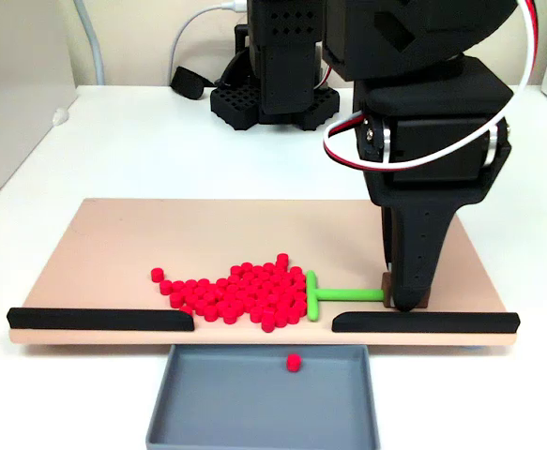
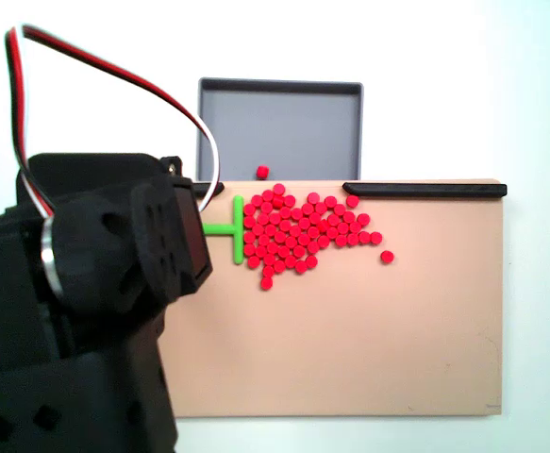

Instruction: Gather the left side granules

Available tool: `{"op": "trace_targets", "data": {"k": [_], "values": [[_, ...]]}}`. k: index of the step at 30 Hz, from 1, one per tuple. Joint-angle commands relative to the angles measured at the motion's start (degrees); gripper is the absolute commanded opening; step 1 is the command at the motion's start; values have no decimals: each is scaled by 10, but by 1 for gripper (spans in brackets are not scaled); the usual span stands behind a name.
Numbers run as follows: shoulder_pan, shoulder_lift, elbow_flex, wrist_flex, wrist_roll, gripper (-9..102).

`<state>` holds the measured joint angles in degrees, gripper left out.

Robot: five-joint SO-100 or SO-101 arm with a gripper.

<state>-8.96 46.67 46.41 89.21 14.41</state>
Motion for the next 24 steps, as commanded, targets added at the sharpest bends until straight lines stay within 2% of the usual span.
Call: {"op": "trace_targets", "data": {"k": [1, 24], "values": [[11, -7, 7, 4, -10, 0], [32, -11, 7, 4, -28, 0]]}}
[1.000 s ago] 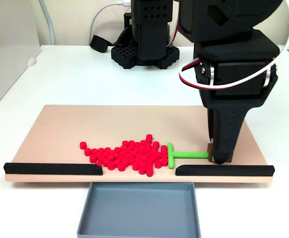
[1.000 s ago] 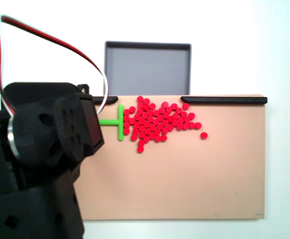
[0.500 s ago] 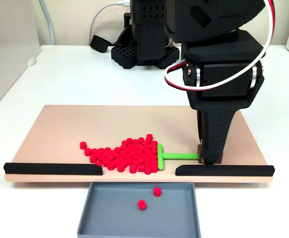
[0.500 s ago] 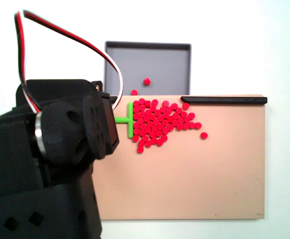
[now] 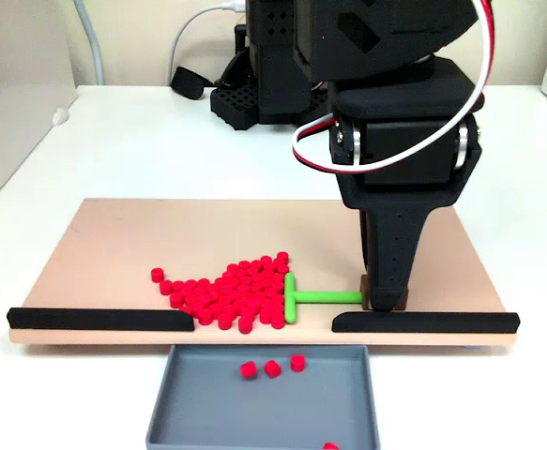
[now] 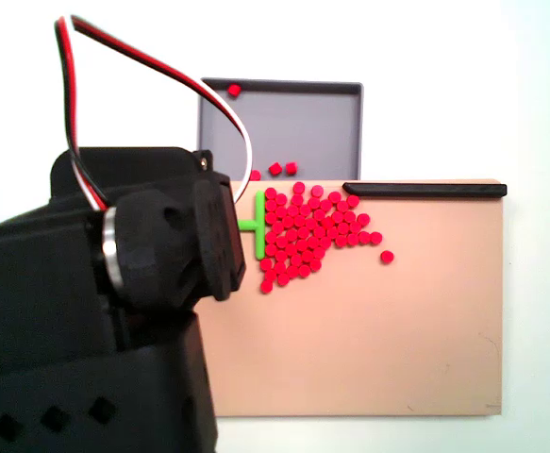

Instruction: Gather the left side granules

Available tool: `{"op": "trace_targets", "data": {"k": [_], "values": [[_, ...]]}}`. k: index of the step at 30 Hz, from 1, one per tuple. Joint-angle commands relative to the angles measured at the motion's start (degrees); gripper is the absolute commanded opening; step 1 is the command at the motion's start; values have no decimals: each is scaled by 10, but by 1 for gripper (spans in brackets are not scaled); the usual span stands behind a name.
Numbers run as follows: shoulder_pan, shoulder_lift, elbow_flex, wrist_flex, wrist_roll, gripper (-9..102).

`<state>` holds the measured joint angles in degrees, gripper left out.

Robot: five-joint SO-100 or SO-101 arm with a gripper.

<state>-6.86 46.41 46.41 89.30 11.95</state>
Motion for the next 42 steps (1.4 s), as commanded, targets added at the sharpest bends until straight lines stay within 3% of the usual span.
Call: {"op": "trace_targets", "data": {"k": [1, 30, 42], "values": [[11, -7, 7, 3, -4, 0], [-45, 33, -1, 16, 43, 0], [-87, 103, 6, 89, 58, 0]]}}
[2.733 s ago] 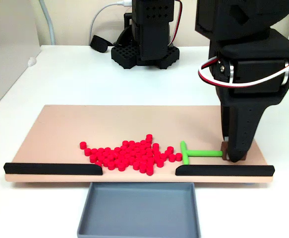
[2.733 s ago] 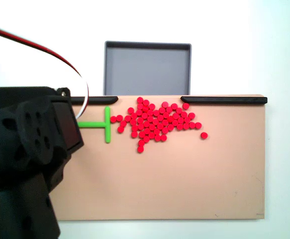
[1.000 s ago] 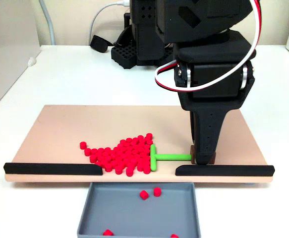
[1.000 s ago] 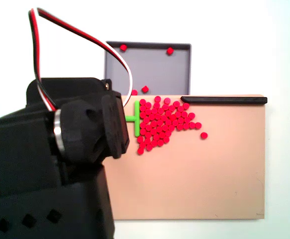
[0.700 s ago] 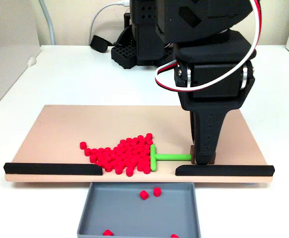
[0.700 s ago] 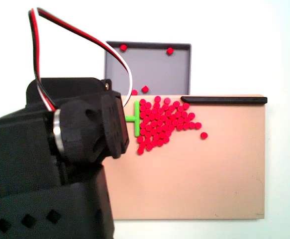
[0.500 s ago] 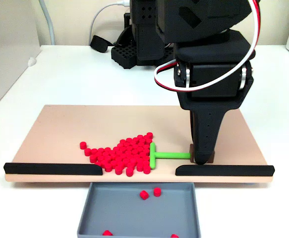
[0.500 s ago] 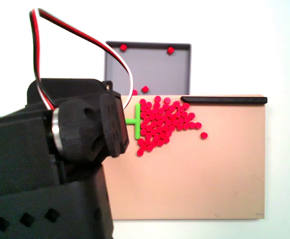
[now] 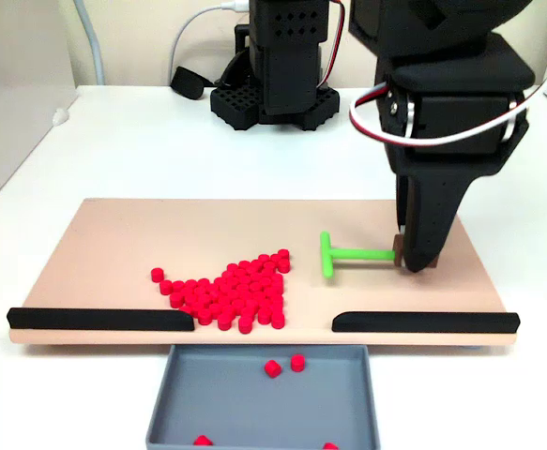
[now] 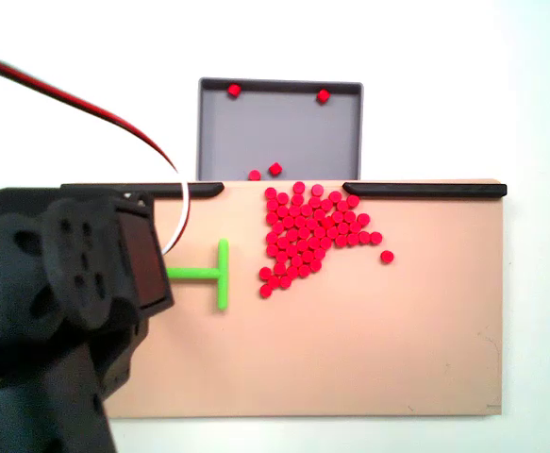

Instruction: Gather the left side granules

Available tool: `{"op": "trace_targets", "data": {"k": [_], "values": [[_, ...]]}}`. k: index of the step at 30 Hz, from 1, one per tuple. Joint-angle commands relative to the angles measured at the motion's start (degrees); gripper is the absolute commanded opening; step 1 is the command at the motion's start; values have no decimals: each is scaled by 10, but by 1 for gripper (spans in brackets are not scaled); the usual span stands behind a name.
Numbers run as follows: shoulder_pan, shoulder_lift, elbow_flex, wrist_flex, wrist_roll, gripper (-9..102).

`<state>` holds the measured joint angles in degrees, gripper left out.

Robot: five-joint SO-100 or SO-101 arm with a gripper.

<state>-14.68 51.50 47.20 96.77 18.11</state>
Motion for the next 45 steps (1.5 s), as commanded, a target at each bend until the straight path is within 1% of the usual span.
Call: {"op": "trace_targets", "data": {"k": [1, 5, 9, 13, 16, 22, 28, 29, 31, 45], "values": [[-11, 61, -1, 18, -9, 0], [-17, 105, 2, 21, -61, 0], [-8, 166, 20, 22, -171, 0], [8, 258, 124, 22, -370, 0], [28, 319, 204, 22, -544, 0], [89, 396, 310, 18, -884, 0], [155, 424, 346, 14, -1070, 0], [163, 432, 356, 14, -1094, 0], [175, 439, 362, 12, -1111, 0], [194, 429, 354, 8, -1096, 0]]}}
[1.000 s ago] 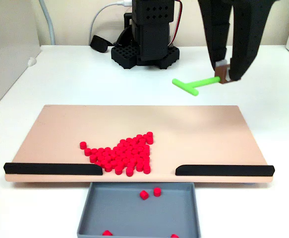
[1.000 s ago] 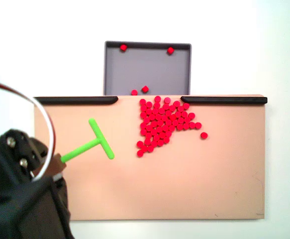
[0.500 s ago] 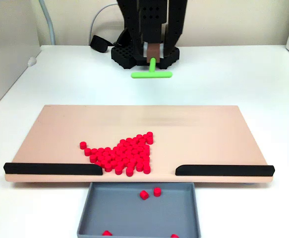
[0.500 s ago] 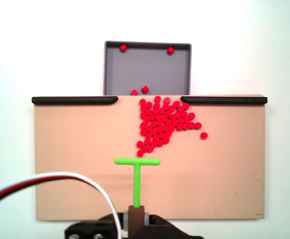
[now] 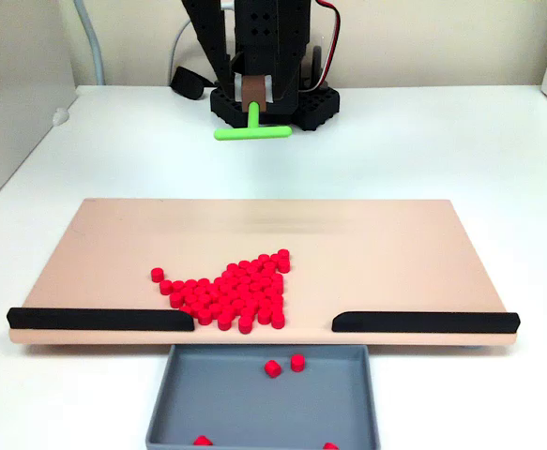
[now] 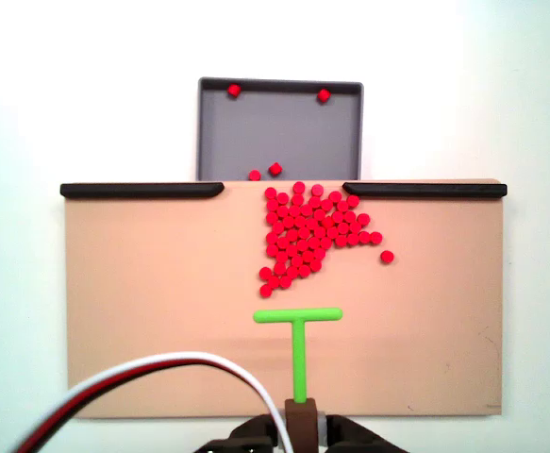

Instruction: Gather the left side granules

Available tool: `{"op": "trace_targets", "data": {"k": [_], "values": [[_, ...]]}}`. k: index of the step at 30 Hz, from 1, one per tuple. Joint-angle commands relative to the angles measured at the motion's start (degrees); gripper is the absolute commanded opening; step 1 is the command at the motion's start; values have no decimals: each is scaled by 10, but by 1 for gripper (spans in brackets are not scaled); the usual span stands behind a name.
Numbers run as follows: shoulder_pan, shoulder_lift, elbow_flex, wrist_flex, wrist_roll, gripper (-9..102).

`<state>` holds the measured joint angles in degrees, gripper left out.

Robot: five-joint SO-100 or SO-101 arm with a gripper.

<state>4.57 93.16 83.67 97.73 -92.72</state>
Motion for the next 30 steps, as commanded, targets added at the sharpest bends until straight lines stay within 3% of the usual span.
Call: {"op": "trace_targets", "data": {"k": [1, 30], "values": [[0, 11, -11, -2, 18, 0], [-7, 20, -13, -18, 33, 0]]}}
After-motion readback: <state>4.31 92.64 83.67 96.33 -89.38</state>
